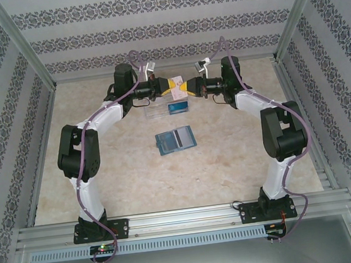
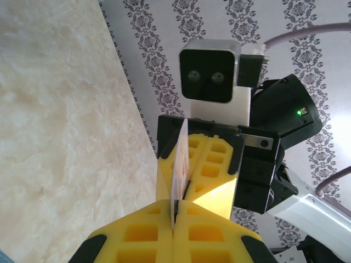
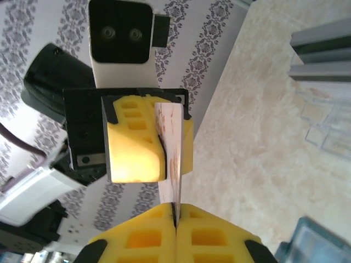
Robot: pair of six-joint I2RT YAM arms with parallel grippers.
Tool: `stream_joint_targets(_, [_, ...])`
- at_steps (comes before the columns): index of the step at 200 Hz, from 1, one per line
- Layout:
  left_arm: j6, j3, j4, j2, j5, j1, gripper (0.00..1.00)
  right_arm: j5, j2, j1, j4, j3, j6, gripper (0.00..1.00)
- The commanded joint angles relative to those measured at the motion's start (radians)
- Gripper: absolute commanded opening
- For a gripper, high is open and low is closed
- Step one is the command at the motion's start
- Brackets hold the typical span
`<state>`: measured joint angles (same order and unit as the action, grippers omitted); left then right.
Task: Put the credit cards into the card holder
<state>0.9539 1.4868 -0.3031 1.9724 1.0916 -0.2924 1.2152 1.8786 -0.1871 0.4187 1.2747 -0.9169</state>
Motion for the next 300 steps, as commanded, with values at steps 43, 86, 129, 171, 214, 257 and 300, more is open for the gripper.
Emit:
stream_joint_targets(43, [-0.244,-0.082,0.325,-0.114,-0.159,0.024,0.30,-0.067,-0.075,0.002,-0.480,-0.025,0.411,0.00])
stream_joint_targets(86, [-0.453,-0.259,0.632,-0.210,-0.392,0.026,0.31,-0.214,-0.078,-0.083,-0.532,-0.218,0.508,0.00])
stream_joint_targets(129, [-0.419,-0.455,0.578,-0.237,-0.447,0.024,0.33,-0.279,-0.030,-0.152,-0.432,-0.294,0.488,0.00])
stream_joint_targets(171, [-0.404,-0.486,0.524,-0.166,-0.460,0.021,0.34,-0.322,0.001,-0.146,-0.465,-0.273,0.519,0.00])
stream_joint_targets(214, [-0.434,-0.453,0.542,-0.119,-0.464,0.013,0.34,-0.316,0.030,-0.157,-0.451,-0.268,0.506,0.00])
stream_joint_targets(257, [-0.447,-0.432,0.556,-0.086,-0.463,0.004,0.33,-0.330,0.078,-0.169,-0.444,-0.239,0.479,0.00])
stream_joint_targets(300, [-0.452,-0.422,0.559,-0.063,-0.474,-0.015,0.33,-0.318,0.083,-0.169,-0.470,-0.213,0.476,0.00])
